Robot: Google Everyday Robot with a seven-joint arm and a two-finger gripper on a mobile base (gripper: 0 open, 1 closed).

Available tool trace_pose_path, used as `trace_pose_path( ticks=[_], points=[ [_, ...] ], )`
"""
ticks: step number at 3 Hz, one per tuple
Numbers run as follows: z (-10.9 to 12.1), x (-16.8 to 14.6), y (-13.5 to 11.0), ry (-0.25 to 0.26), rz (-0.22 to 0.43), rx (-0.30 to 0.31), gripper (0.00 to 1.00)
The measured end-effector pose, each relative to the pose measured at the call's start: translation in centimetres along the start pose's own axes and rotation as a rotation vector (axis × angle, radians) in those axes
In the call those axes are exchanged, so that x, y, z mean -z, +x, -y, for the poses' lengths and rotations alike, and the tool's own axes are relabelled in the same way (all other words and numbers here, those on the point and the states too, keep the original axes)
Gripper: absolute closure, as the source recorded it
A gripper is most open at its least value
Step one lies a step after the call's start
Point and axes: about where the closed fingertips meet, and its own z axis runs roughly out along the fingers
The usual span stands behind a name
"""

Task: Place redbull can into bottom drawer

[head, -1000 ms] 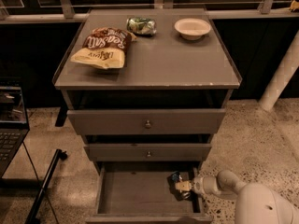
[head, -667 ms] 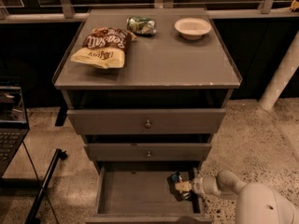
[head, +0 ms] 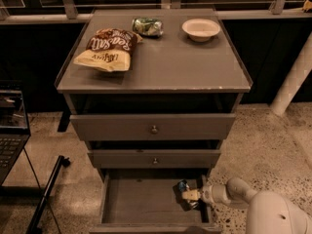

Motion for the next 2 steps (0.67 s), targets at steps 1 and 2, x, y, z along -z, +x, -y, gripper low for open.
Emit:
trace_pose_path(
  ticks=[1, 2],
  points=[
    [-0.68, 0.18, -0.22, -0.013, 0.007, 0.016, 0.13],
    [-1.47, 0.56, -0.54, -0.028, 0.017, 0.036, 0.00]
  ],
)
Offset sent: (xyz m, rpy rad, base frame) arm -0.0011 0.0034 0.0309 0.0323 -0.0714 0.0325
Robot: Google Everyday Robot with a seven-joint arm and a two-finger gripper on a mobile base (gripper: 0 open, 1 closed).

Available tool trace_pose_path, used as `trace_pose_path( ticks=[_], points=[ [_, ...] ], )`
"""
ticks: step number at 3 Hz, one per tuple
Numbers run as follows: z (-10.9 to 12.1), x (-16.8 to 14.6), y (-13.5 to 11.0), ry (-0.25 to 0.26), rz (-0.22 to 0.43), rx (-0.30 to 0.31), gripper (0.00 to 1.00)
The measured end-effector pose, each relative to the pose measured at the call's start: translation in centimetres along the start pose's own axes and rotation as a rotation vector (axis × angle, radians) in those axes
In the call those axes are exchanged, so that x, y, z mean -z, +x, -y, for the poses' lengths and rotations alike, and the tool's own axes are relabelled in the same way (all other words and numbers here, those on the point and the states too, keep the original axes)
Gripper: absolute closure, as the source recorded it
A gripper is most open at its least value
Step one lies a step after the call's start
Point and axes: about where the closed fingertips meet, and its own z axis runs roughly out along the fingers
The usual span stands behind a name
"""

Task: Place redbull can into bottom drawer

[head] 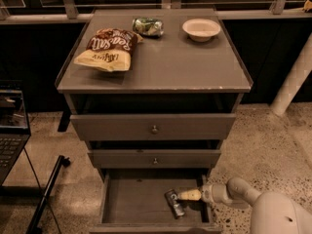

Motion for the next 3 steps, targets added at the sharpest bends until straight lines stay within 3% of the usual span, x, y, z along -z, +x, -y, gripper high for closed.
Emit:
trace_pose_path(
  ticks=[2, 3],
  points=[
    [-3.5, 2.6, -1.7, -0.048, 0.041, 0.071, 0.00],
    [-3.5, 2.6, -1.7, -0.048, 0.041, 0.072, 0.00]
  ],
)
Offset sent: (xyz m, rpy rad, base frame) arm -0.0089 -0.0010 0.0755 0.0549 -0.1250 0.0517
